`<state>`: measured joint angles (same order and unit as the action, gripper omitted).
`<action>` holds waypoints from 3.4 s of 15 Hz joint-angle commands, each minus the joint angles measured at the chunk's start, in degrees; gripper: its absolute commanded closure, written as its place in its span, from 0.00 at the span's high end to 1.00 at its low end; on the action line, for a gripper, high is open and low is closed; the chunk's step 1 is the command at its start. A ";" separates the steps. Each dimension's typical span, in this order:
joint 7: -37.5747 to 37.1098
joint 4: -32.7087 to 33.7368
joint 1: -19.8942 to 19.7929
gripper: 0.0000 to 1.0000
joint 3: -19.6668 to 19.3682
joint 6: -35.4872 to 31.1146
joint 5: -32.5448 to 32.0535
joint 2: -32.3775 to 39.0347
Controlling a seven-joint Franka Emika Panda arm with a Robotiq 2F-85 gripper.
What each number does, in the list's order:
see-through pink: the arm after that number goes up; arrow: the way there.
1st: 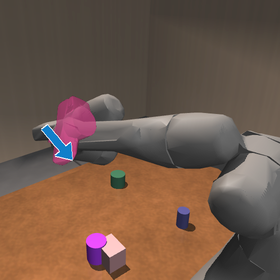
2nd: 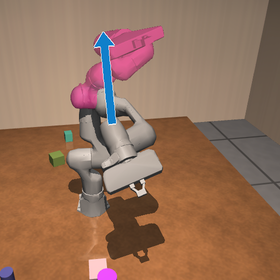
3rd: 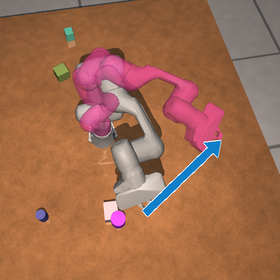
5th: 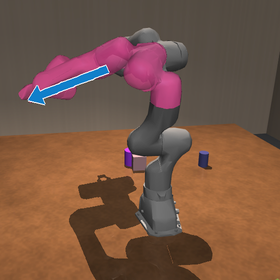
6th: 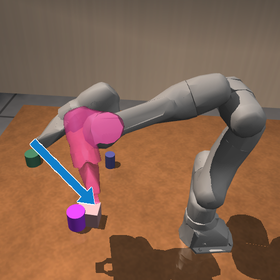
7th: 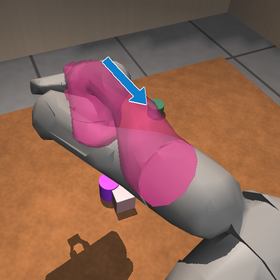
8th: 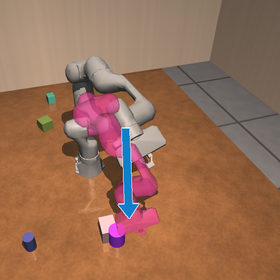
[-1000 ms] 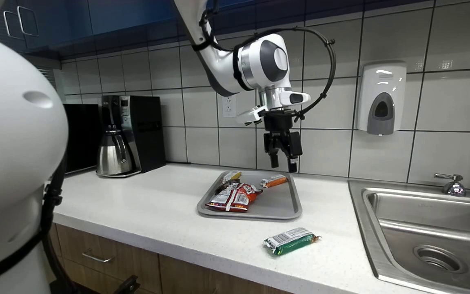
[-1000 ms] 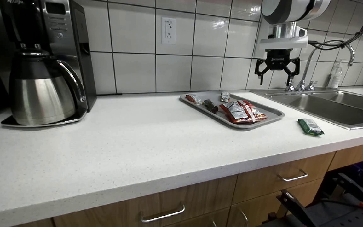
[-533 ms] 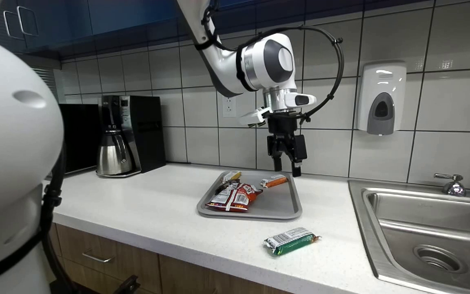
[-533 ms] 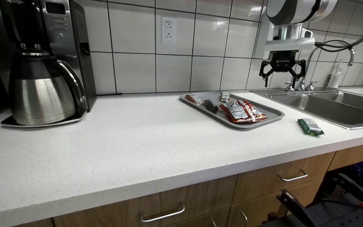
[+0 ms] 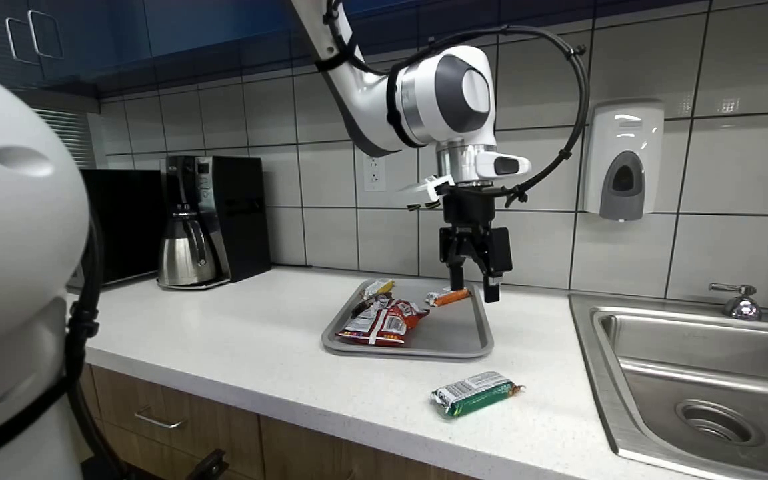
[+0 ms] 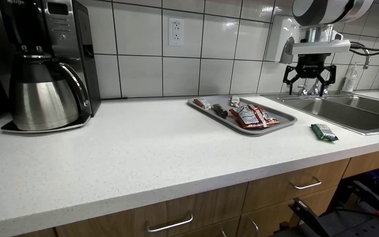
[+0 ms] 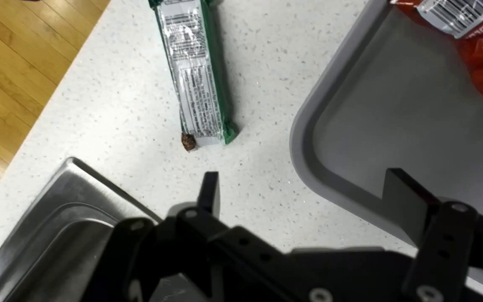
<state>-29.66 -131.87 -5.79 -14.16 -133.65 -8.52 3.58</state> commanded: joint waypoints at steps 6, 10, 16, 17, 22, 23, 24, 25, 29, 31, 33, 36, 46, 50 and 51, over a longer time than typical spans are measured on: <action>6.69 -8.54 -3.63 1.00 0.45 -1.64 -1.31 -5.94; 8.10 -10.64 -5.13 1.00 0.03 -3.15 -2.56 -6.36; 6.85 -13.74 -6.91 1.00 -0.70 -8.68 -7.57 -6.22; 6.88 -14.37 -7.12 1.00 -0.83 -10.23 -8.37 -6.07; 6.53 -16.34 -7.35 1.00 -0.66 -14.48 -9.27 -5.28; 6.61 -16.54 -7.23 1.00 -0.55 -14.82 -8.89 -5.01; 6.44 -16.75 -7.20 1.00 -0.51 -15.26 -9.04 -4.77; 6.38 -16.86 -7.09 1.00 -0.40 -15.46 -8.93 -4.45; 5.56 -17.05 -6.75 1.00 -0.25 -16.82 -9.33 -2.80; 5.41 -16.84 -6.44 1.00 -0.23 -17.43 -9.30 -1.87; 5.21 -16.58 -6.11 1.00 -0.24 -17.87 -9.11 -0.94; 5.06 -16.52 -5.56 1.00 -0.42 -19.07 -9.15 0.37; 5.12 -16.55 -3.76 0.72 -1.74 -22.48 -9.19 3.65; 5.51 -16.55 -3.77 0.56 -2.00 -22.64 -8.72 3.68; 5.59 -16.49 -3.76 0.46 -1.97 -22.77 -8.60 3.63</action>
<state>-22.89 -148.33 -10.34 -15.18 -155.47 -16.27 7.23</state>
